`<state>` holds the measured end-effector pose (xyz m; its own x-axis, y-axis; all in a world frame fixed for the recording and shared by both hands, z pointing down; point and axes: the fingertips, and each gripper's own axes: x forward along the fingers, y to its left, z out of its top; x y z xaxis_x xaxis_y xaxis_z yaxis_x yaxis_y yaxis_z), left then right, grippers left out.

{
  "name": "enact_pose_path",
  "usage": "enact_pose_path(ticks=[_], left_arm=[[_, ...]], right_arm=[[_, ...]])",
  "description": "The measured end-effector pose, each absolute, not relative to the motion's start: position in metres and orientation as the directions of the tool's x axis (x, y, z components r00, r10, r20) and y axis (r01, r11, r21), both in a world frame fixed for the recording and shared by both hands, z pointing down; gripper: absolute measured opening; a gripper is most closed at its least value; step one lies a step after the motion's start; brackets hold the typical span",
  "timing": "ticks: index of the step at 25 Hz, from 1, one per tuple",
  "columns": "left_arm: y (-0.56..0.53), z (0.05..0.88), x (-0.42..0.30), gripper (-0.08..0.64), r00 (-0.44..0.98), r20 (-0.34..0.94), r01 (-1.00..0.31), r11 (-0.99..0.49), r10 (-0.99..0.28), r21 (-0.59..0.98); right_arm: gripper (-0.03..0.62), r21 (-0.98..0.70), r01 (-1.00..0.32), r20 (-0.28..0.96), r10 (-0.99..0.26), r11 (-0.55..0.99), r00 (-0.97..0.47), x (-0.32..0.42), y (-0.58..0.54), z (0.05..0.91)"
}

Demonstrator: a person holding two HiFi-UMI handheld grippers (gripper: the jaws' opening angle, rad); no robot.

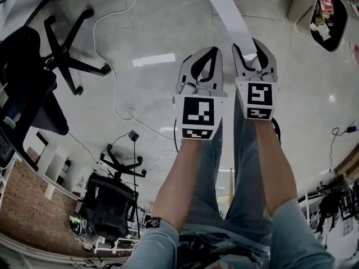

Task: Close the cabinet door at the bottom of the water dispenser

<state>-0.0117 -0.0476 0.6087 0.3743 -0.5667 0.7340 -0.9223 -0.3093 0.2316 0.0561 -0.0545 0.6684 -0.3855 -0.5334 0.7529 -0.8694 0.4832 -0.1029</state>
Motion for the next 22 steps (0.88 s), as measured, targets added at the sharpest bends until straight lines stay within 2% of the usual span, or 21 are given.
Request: enact_pose_path(ticks=[22], left_arm=[[-0.097, 0.608, 0.080, 0.020, 0.385, 0.722, -0.917, -0.325, -0.575, 0.230]], right_arm=[[0.209, -0.020, -0.815, 0.716, -0.561, 0.579, -0.416, 0.141, -0.127, 0.668]])
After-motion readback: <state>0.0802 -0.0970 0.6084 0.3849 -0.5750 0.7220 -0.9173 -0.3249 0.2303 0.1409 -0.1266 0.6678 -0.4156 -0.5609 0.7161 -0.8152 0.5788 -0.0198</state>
